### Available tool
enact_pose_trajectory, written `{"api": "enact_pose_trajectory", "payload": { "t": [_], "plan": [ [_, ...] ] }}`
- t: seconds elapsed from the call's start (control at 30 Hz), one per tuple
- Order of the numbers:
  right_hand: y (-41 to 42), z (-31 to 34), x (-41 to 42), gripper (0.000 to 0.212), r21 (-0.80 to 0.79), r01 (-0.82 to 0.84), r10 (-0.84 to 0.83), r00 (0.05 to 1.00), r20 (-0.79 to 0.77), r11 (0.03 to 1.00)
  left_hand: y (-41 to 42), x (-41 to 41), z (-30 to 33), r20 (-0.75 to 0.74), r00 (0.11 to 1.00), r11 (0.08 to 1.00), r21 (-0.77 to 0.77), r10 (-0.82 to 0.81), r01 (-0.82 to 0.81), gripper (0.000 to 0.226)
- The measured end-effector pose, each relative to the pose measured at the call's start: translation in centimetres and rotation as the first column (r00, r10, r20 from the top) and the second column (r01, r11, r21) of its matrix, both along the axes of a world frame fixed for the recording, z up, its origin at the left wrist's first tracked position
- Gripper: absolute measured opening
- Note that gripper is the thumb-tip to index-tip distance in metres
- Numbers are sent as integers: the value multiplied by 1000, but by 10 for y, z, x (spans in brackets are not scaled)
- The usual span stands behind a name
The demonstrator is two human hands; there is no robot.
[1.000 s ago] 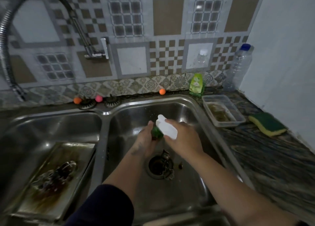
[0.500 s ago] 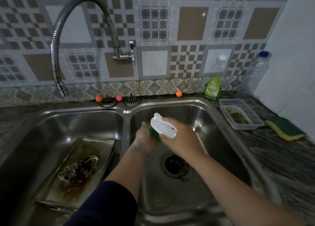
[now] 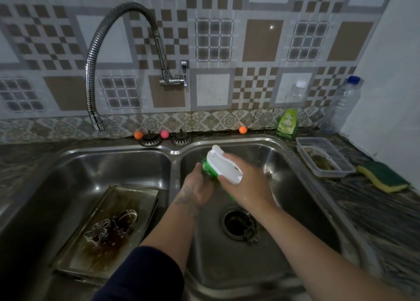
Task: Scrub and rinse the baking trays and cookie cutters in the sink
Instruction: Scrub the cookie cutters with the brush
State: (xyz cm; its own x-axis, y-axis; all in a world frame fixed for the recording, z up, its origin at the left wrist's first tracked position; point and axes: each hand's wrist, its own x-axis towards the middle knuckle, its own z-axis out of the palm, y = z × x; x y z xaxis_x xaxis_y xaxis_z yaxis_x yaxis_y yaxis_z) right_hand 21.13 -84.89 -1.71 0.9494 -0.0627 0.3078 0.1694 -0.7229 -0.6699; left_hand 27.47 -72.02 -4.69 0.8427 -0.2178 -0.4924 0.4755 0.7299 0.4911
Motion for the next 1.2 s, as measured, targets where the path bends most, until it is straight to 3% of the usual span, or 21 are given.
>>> {"api": "enact_pose_trajectory", "payload": {
  "t": [0.1,0.17,0.2,0.23,0.3,0.43,0.53,0.63,0.73,0.83,0.93,1.03,1.1,1.2],
  "plan": [
    [-3,-4,1,56,-8,66,-66,997,-34,998,0,-3,-3,68,998,999,42,-15,12,39],
    [-9,1,4,54,49,85,-84,996,-20,995,-1,-1,-16,159,987,949,313,-22,-29,19],
    [-11,3,4,54,71,62,-62,998,-8,996,1,-2,-22,218,974,859,508,-60,-60,23],
    [-13,5,4,54,75,25,-25,1000,-3,997,3,-4,-26,284,948,708,699,-143,-102,36],
    [-16,6,4,54,-6,-33,32,998,-58,999,8,-7,-31,367,878,438,874,-307,-212,45],
    [-27,10,12,55,-125,73,-83,994,-75,989,14,-10,-26,423,781,240,906,-461,-349,44],
    [-24,10,9,57,-149,-6,3,1000,-23,989,14,-12,-17,377,739,107,916,-559,-386,43],
    [-21,4,9,58,-239,-17,11,1000,-30,971,18,-10,-12,334,735,44,922,-590,-384,32],
    [-19,3,13,58,-147,69,-67,998,18,987,27,-11,-10,310,750,-43,911,-585,-410,31],
    [-5,3,12,57,-137,-51,43,998,-55,989,40,-13,-7,308,759,-80,901,-574,-425,41],
    [14,6,17,57,-142,6,-9,1000,-15,990,57,-17,-8,327,792,-70,905,-516,-419,54],
    [43,11,16,57,-20,-91,92,996,9,996,82,-22,-8,364,816,-11,911,-449,-412,41],
    [65,9,13,55,-40,-197,197,980,-7,980,103,-26,-8,374,832,14,915,-409,-404,30],
    [89,7,16,55,-92,-159,156,987,-41,983,136,-32,-10,378,853,22,917,-360,-397,37]
  ]
}}
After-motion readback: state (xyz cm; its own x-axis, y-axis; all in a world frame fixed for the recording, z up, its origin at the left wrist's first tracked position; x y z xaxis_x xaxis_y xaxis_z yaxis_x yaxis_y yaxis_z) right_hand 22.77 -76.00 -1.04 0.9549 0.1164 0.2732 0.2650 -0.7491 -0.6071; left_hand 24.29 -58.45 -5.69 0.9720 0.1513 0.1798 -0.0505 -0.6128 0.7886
